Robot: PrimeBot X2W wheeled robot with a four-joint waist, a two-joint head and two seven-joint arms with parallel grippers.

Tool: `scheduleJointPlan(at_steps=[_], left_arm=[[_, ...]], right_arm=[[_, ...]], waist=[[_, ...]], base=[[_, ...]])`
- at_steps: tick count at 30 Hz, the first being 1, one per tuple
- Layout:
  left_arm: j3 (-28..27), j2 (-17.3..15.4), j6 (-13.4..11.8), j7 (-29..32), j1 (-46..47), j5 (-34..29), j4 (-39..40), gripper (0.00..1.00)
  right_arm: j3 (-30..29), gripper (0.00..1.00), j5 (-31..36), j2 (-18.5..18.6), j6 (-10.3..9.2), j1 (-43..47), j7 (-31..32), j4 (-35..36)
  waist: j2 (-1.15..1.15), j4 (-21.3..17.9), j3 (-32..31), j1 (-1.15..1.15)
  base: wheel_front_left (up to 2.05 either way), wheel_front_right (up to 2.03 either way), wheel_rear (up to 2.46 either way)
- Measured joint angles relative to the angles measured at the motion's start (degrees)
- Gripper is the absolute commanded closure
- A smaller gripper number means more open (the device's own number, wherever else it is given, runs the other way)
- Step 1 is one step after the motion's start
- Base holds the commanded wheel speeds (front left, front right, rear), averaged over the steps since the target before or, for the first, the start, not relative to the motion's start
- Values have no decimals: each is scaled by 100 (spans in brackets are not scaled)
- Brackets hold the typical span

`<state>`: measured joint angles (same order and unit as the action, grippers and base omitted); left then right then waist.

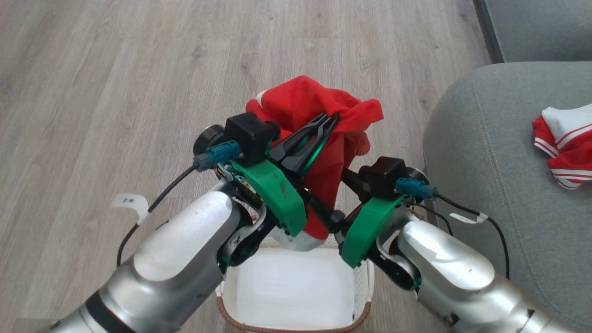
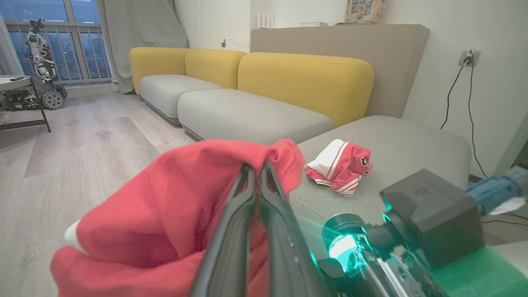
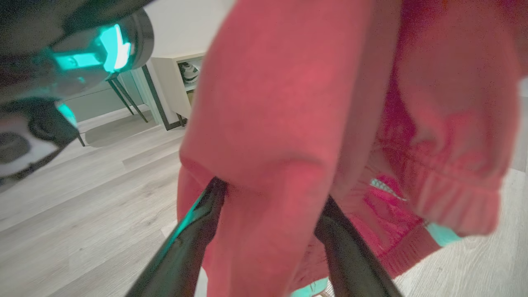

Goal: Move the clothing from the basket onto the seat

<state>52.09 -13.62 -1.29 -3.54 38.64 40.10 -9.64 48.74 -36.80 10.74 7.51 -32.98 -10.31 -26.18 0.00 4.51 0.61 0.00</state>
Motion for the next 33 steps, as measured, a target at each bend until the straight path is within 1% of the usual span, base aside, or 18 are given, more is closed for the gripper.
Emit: scheduleJointPlan(at_steps=[1, 10, 15, 20, 23, 26, 27, 28, 29, 33], left_arm=[[1, -1, 23, 0, 0, 1, -5, 100], [-47, -37, 22, -29, 0, 58, -113, 100], [-58, -48, 18, -66, 1, 58, -143, 100], [-63, -75, -4, -97, -1, 59, -165, 100], [-65, -94, -26, -118, -13, 60, -170, 100], [-65, -104, -55, -123, -19, 111, -170, 100], [-67, -109, -68, -134, -23, 116, -169, 84], [-67, -113, -78, -133, -29, 118, -164, 4], [-62, -114, -77, -133, -35, 120, -154, 0], [-24, -135, -83, -114, -64, 144, 38, 0]], right_arm=[[15, 100, -10, 0, -1, -32, -57, -44], [68, 100, -160, 20, -1, -83, -309, -185], [-54, 100, -159, 66, -1, -77, -359, -171], [-356, 100, -140, 182, 0, -33, -391, -13], [-767, 100, 11, 267, -1, 31, -392, 226], [-1214, 100, 240, 327, -1, 285, -401, 561], [-1352, 100, 332, 364, 0, 395, -401, 657], [-1490, 100, 414, 390, 0, 506, -401, 748], [-1629, 100, 497, 405, 0, 619, -402, 842], [-2086, 100, 798, 410, 0, 945, -408, 1184]], waist=[[0, 2, 1, 0], [0, -51, 33, 0], [0, -92, 41, 0], [0, -125, 67, 0], [0, -155, 76, 0], [0, -192, 71, 0], [0, -210, 68, 0], [0, -233, 66, 0], [0, -259, 62, 0], [0, -389, 42, 0]], base=[[0, 0, 0], [0, 0, 0], [0, 0, 0], [0, 0, 0], [0, 0, 0], [0, 0, 0], [0, 0, 0], [0, 0, 0], [0, 0, 0], [0, 0, 0]])
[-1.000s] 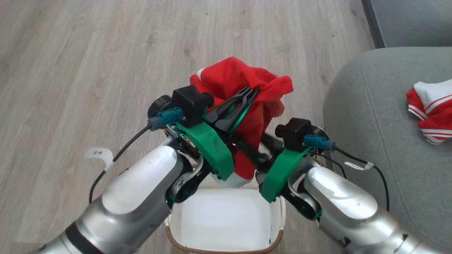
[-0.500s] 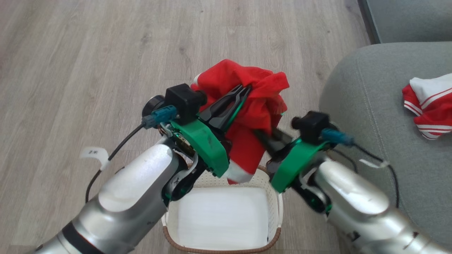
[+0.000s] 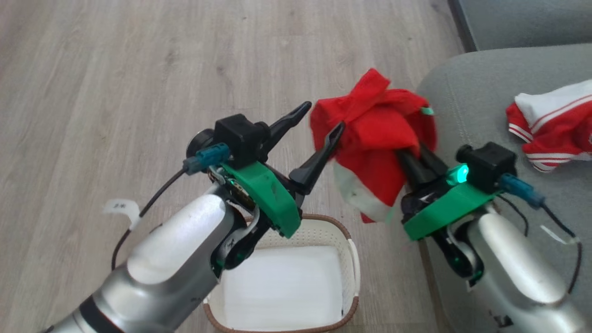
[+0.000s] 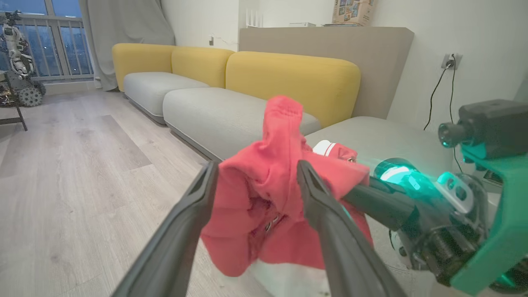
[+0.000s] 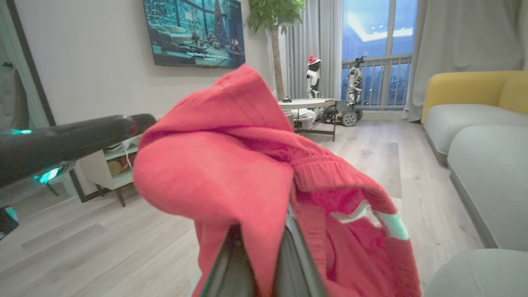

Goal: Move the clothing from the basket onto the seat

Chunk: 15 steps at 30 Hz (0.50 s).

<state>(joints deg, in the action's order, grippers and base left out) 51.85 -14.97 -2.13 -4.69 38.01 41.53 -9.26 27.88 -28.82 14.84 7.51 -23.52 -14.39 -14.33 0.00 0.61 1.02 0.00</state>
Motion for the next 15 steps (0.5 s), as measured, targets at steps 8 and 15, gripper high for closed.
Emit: scheduleJointPlan(at_steps=[8, 15], left_arm=[[127, -124, -98, 7, -267, -2, 271, 0], [154, -275, -147, -54, -331, -91, 410, 0]], right_arm=[[-667, 100, 304, 123, 0, 352, 1, 453], [-1139, 100, 455, 146, -1, 657, 112, 982]], waist=[[0, -423, 1, 0], [0, -969, 73, 0]], base=[[0, 0, 0], [0, 0, 0]])
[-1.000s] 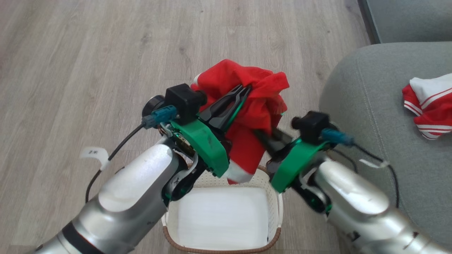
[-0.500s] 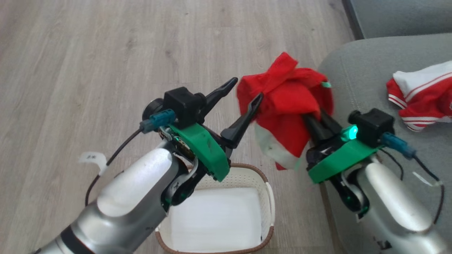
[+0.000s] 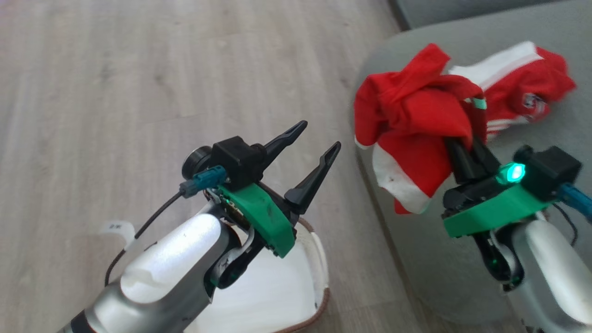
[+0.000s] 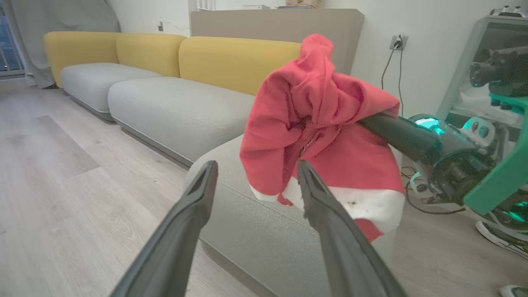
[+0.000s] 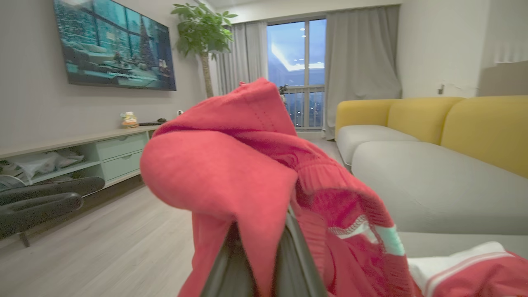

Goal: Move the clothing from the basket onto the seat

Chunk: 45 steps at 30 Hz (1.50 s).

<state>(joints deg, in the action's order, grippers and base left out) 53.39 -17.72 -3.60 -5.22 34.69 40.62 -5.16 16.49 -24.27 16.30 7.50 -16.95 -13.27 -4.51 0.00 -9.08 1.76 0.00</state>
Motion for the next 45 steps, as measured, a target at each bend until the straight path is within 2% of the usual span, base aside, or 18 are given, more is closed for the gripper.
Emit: scheduleJointPlan(at_steps=[15, 25, 36, 41, 45], left_arm=[[82, -127, -2, -87, -12, -114, -14, 0], [132, -143, -1, -92, -7, -122, -46, 0], [160, -158, 2, -74, 36, -212, -12, 0], [177, -201, 11, -14, 106, -212, 24, 0], [186, -224, 12, 67, 275, -218, 113, 0]], right_arm=[[-565, 100, 245, -85, 0, 405, 227, 722], [-770, 100, 320, -200, 0, 497, 252, 961], [-949, 100, 307, -200, 0, 500, 267, 909], [-1063, 100, 191, -119, 0, -60, 354, 415], [-1156, 100, -22, 118, 0, -701, 470, -179]], waist=[[0, -1291, 294, 0], [0, -1900, 460, 0], [0, -1985, 680, 0], [0, -1887, 842, 0], [0, -1774, 989, 0]], base=[[0, 0, 0], [0, 0, 0], [0, 0, 0], [0, 0, 0], [0, 0, 0]])
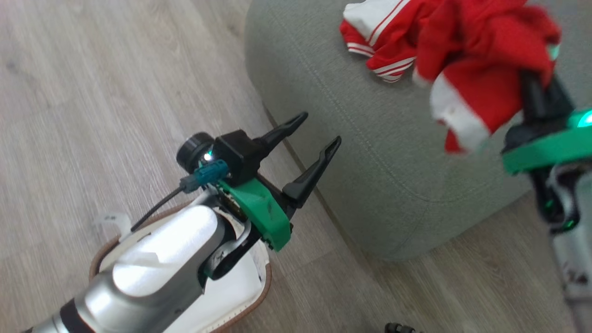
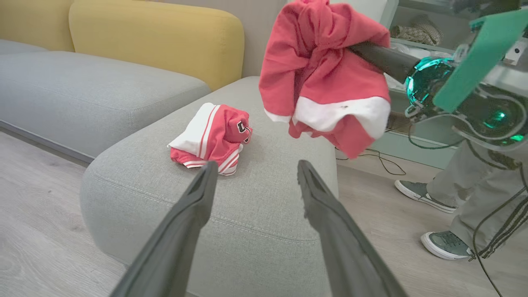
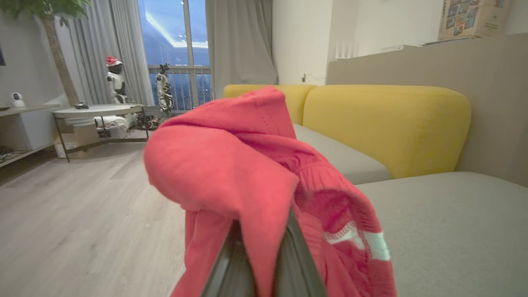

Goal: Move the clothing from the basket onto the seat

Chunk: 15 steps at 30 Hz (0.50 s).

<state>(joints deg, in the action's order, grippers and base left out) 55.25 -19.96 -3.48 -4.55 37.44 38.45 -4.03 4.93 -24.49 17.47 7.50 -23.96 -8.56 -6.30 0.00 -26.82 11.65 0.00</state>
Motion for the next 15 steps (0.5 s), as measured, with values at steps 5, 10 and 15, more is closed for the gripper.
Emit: scheduleJointPlan(at_steps=[5, 10, 15], left_arm=[[5, -73, 21, 147, 201, -85, 111, 0], [10, -156, 46, 283, 424, -174, 260, 0], [5, -215, 83, 406, 688, -218, 399, 0]], right_arm=[[-127, 100, -154, 287, 1, -710, 19, -735], [-372, 100, -196, 498, 0, -1346, 59, -1417], [-472, 100, -200, 699, 1, -1886, 88, -2023]], waist=[[0, 156, 290, 0], [0, 338, 670, 0], [0, 535, 1079, 1]], base=[[0, 0, 0], [0, 0, 0], [0, 0, 0]])
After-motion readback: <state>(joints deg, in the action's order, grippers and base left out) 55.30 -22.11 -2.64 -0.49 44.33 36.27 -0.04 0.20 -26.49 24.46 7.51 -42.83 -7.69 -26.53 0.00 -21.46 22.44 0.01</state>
